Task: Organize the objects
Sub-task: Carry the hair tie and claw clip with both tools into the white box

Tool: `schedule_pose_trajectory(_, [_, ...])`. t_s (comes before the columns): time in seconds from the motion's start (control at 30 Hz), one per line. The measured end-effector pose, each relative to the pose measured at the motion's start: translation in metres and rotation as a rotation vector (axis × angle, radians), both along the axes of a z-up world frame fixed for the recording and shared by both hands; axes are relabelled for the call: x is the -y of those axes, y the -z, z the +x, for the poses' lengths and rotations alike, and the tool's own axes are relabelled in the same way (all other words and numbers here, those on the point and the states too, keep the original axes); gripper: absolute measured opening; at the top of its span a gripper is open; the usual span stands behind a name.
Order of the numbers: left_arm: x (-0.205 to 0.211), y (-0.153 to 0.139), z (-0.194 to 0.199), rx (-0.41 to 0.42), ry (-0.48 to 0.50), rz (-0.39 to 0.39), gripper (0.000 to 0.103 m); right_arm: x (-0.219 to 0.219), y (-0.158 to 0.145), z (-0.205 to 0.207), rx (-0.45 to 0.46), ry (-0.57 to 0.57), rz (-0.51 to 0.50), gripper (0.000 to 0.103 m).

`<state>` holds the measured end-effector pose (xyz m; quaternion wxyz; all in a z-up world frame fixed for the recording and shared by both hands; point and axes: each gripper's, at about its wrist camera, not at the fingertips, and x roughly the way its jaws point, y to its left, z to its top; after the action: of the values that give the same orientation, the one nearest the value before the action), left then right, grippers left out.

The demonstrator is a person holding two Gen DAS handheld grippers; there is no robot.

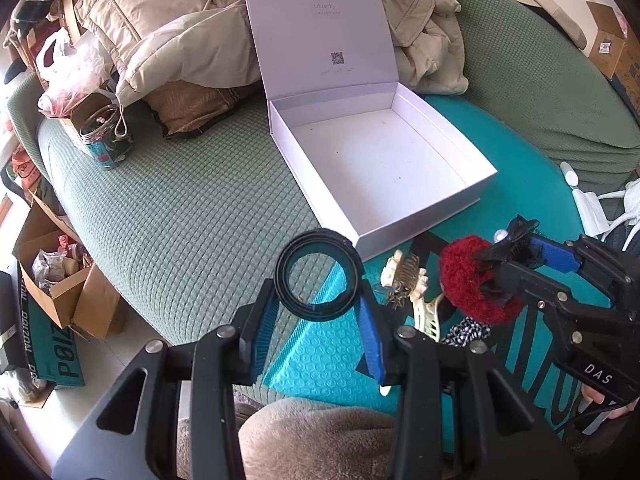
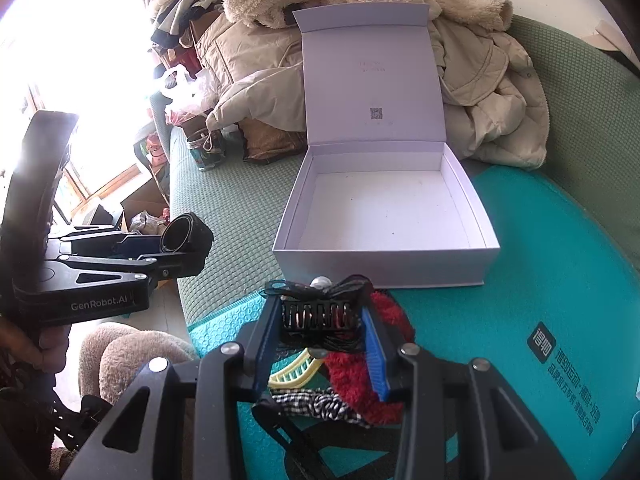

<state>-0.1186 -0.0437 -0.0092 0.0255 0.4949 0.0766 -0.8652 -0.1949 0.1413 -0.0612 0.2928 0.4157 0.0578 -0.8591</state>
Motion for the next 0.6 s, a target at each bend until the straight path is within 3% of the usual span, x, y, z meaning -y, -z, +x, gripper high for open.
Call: schedule_pose_trajectory(0.6, [0.005, 0.020, -0.097, 0.020, 0.072, -0.043, 0.037, 0.025, 0.012, -0.075, -0.029, -0.022, 0.033, 0.039])
